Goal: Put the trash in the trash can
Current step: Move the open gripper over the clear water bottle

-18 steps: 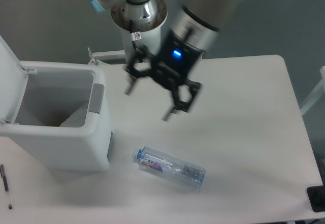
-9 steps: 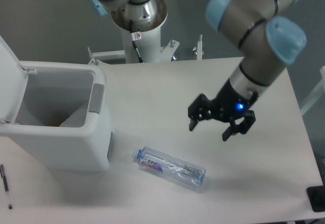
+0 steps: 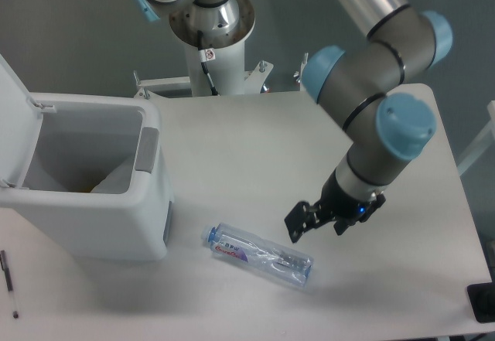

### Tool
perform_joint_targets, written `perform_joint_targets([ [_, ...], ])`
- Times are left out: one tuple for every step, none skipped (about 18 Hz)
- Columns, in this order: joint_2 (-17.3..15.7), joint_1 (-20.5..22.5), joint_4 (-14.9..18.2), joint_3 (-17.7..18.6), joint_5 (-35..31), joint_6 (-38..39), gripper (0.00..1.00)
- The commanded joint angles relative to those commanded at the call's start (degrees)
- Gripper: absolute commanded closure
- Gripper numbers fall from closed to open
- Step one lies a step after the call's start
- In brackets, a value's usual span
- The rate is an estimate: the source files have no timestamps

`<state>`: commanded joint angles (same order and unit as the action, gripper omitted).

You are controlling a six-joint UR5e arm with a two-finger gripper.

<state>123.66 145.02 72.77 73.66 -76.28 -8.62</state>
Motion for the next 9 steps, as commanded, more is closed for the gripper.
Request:
perform_joint_targets([
  [0.36,-0.53,0.0,-0.18,-1.23,1.14,0.0],
  [0.88,-1.23,0.0,-0.18,-2.37,2.29,0.0],
  [1.32,-1.84,-0.09,-0.27,-3.78,3.34,0.0],
  [2.11,-2.46,-0.7,-0.27,-5.36,4.74,0.0],
  [2.64,-3.08,-1.83,-0.35,-6.77,6.58,0.0],
  [3.43,-3.69,-3.06,-0.44,-8.26,8.52,0.0],
  [4.04,-4.13,-3.6,-0.53,-9.58,10.02,0.0],
  [4.57,-4.66,-3.69,-0.79,-10.81,11.34,0.0],
  [5.01,-5.1,-3.69,-0.79,-11.69,12.39,0.0],
])
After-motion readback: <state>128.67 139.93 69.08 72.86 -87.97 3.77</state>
